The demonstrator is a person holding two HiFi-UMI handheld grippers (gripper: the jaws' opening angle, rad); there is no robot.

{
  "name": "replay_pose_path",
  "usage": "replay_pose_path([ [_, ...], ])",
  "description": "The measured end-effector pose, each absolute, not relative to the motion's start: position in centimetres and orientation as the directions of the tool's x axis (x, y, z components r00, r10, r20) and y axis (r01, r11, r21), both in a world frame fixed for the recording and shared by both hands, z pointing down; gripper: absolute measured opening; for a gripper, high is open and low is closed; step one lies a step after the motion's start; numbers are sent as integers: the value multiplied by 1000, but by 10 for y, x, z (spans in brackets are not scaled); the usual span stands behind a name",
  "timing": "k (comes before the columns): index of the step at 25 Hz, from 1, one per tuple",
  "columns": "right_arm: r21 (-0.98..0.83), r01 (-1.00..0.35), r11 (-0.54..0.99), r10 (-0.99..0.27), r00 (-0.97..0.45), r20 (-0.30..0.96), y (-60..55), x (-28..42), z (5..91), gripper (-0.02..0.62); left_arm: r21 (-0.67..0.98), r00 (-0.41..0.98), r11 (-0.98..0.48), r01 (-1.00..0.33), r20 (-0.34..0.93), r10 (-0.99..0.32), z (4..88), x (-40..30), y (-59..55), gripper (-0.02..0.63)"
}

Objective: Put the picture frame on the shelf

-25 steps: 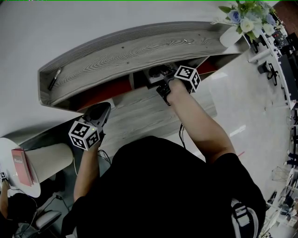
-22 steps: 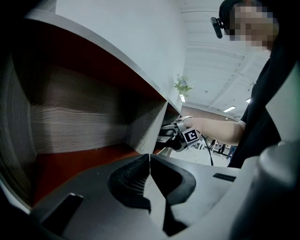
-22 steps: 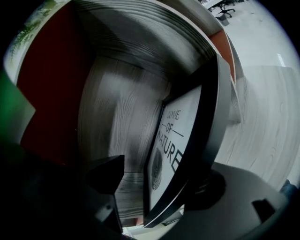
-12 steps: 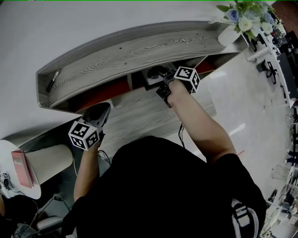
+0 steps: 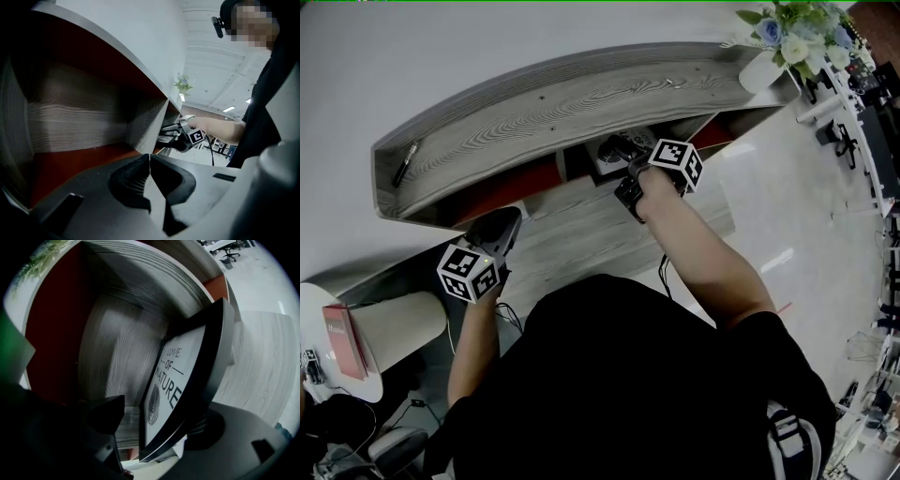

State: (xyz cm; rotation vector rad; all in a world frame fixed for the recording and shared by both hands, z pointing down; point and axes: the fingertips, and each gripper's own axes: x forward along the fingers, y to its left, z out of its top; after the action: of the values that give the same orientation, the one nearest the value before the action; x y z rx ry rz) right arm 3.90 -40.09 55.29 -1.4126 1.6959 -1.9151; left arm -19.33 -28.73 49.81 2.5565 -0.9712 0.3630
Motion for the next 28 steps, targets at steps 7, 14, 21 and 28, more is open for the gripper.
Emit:
replay_pose_path([
  [7,-848,-426,-317,-683,-518,515,-393,38,558,377,261,734,-694,-671,365,-573,498,-190,-286,23],
  [14,-845,-370,-385,-681,-504,531,-386,41,585,378,266,735,-692,-671,367,-571,501,-191,-286,23],
  [21,-849,-347,-398,-692,-494,527,-394,38,596,379,264,735,-694,-670,366,-570,500,-192,-285,23],
  [28,-858,-332,-392,-707,-488,512,-404,37,602,379,266,731,-689,-674,374,-571,503,-198,-285,23],
])
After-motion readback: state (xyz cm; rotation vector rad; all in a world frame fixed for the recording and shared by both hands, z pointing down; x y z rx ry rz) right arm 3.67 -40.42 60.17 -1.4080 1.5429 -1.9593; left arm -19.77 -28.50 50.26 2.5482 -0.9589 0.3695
